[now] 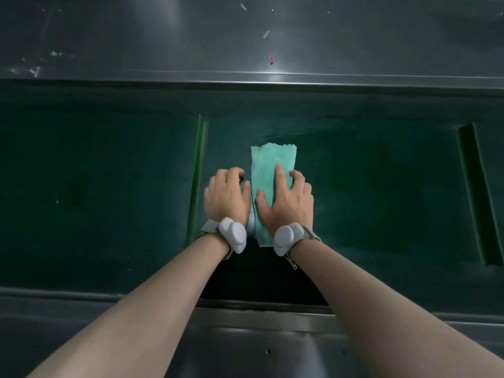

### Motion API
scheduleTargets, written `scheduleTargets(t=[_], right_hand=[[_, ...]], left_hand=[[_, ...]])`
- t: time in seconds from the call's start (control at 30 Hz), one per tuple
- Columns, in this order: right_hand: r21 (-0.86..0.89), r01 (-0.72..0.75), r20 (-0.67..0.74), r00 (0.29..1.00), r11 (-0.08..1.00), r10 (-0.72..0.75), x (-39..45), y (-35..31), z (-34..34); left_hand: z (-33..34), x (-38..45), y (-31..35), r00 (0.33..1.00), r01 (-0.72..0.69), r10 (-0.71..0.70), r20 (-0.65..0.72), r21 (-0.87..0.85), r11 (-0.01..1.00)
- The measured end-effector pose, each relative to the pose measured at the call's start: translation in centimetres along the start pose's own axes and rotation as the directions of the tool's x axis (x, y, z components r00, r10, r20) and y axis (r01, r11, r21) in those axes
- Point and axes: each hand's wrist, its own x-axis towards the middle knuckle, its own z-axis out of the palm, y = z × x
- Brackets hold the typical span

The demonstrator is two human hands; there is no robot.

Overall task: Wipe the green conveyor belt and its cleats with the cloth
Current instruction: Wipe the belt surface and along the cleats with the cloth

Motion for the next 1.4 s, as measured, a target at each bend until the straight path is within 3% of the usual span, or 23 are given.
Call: scheduleTargets(t=[0.2, 0.33, 0.43, 0.53, 0.63, 0.8, 0.9, 0.97, 1.03, 1.1, 1.17, 1.23, 1.33, 1.4], right_hand=[[-0.068, -0.091, -0.025, 0.996, 0.994, 0.090, 1.2, -2.1, 2.3], [-0.105, -0.097, -0.080, 0.993, 0.990, 0.089, 1.8, -2.8, 3.8], [-0.076, 0.012, -0.133, 0.991, 0.997, -0.022, 3.5, -3.1, 4.6], [-0.043, 0.069, -0.159, 0.984, 0.997, -0.075, 5.8, -4.3, 4.9], [0.030, 0.077, -0.095, 0.993, 0.997, -0.074, 8.4, -7.0, 5.0], [0.012, 0.242, -0.055, 0.969, 0.970, -0.241, 10.1, -11.2, 5.5], [-0.007, 0.293, -0.039, 0.955, 0.956, -0.293, 10.4, -10.2, 5.5], [-0.003, 0.246, -0.038, 0.968, 0.969, -0.246, 11.4, -7.8, 5.2], [0.041, 0.086, -0.045, 0.995, 0.995, -0.084, 13.0, -4.1, 4.4], [0.019, -0.054, -0.116, 0.992, 0.998, 0.056, 13.9, -0.3, 3.1], [-0.011, -0.109, -0.192, 0.976, 0.994, 0.104, 13.9, 1.8, 1.9], [-0.017, -0.106, -0.204, 0.974, 0.994, 0.100, 13.8, 1.2, 2.4], [0.073, -0.087, -0.070, 0.993, 0.993, 0.093, 13.0, -4.0, 3.9], [0.079, 0.095, -0.025, 0.995, 0.992, -0.093, 10.7, -8.8, 5.3]], left_hand=[[-0.7, 2.5, -1.3, 0.998, -0.048, 0.038, 0.045, 0.238, 0.970], [-1.3, 5.1, -2.4, 0.997, -0.012, 0.038, -0.061, 0.373, 0.928], [-1.5, 7.2, -3.8, 0.989, 0.052, -0.007, -0.148, 0.303, 0.952], [-0.9, 8.8, -5.6, 0.989, 0.106, -0.090, -0.115, 0.136, 0.985], [-0.1, 9.5, -7.5, 0.991, 0.061, -0.046, -0.127, 0.113, 0.992], [0.6, 9.8, -9.5, 0.985, 0.015, 0.001, -0.172, 0.088, 0.996], [0.9, 9.8, -9.4, 0.982, 0.010, 0.004, -0.190, 0.076, 0.997], [0.9, 9.7, -9.5, 0.981, 0.007, 0.008, -0.192, 0.072, 0.997], [0.7, 9.7, -9.5, 0.981, 0.020, -0.008, -0.192, 0.059, 0.998], [0.7, 9.6, -9.2, 0.980, 0.042, -0.033, -0.198, 0.042, 0.998], [0.9, 9.6, -9.0, 0.977, 0.053, -0.045, -0.210, 0.030, 0.998], [1.0, 9.7, -9.1, 0.974, 0.057, -0.050, -0.220, 0.027, 0.998], [1.2, 9.5, -9.0, 0.971, 0.051, -0.044, -0.234, 0.023, 0.998], [1.2, 9.4, -8.9, 0.967, 0.046, -0.040, -0.252, 0.018, 0.999]])
